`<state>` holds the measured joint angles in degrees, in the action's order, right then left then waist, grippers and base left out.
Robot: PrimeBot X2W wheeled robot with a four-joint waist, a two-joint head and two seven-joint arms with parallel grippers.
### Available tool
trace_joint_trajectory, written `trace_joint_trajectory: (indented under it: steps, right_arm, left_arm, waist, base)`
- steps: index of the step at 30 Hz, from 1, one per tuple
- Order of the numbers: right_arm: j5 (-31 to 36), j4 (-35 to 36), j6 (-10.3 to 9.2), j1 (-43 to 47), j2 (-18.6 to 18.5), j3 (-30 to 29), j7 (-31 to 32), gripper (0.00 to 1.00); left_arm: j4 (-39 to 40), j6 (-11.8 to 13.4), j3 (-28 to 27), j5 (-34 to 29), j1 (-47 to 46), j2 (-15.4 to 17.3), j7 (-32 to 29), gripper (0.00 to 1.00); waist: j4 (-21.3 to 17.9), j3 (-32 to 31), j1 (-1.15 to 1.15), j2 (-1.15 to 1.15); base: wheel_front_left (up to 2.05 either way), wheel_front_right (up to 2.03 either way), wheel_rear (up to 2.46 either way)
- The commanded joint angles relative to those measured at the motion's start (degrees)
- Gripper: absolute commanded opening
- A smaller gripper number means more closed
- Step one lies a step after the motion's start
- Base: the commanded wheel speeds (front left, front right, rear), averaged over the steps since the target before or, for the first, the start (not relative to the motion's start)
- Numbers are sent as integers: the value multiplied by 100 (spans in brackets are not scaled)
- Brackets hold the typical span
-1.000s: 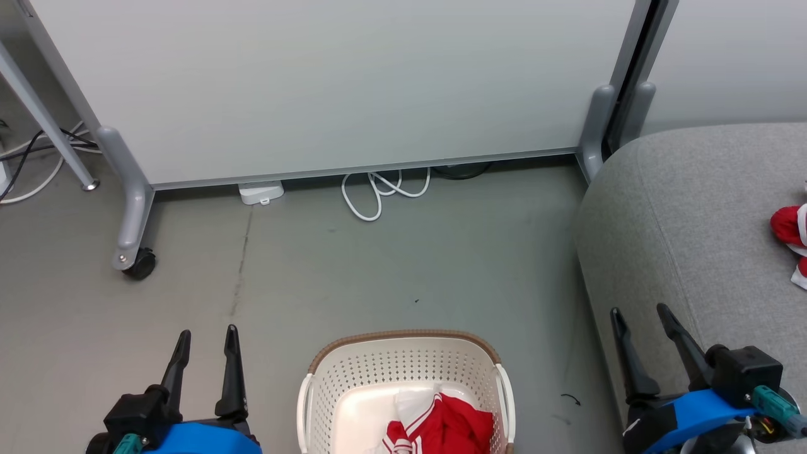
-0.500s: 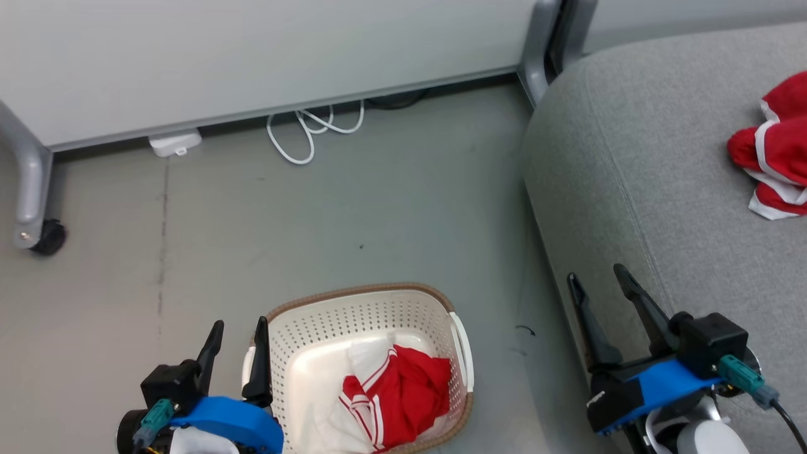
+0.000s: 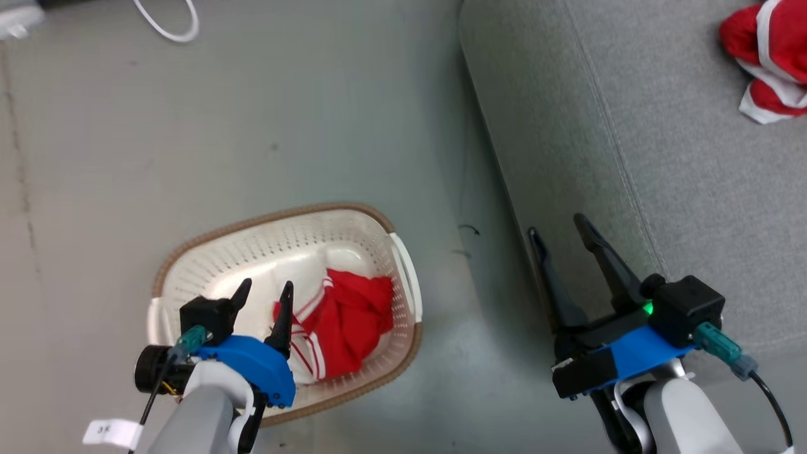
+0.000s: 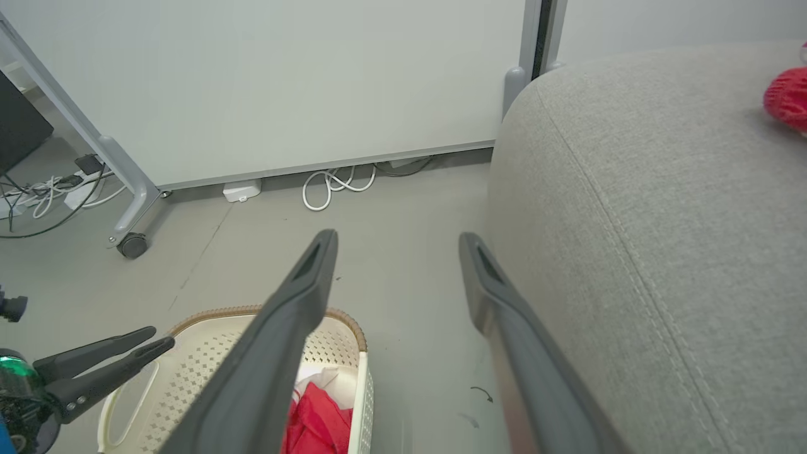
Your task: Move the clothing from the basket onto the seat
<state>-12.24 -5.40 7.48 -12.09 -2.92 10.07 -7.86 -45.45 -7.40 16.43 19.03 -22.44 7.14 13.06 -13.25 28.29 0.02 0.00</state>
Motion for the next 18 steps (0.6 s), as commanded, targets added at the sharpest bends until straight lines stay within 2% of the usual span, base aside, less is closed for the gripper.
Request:
trace_joint_trajectory:
  steps: [1,9,18]
  right_arm:
    - [-25,-31,3,-115,6,49,-47,100]
    - [-237,-198,3,-386,6,409,-299,100]
    - [-420,-300,3,-557,6,690,-491,100]
  left_arm:
    - [-64,-12,77,54,-155,54,-24,100]
    - [-650,-12,729,384,-688,254,-222,100]
    - [-1165,-12,1131,643,-1124,496,-459,100]
  waist:
    - [-311,466,-2,0]
    - [-611,1056,-2,0]
    - [-940,1686,-2,0]
  base:
    - [0,0,0]
    - [0,0,0]
    - [0,0,0]
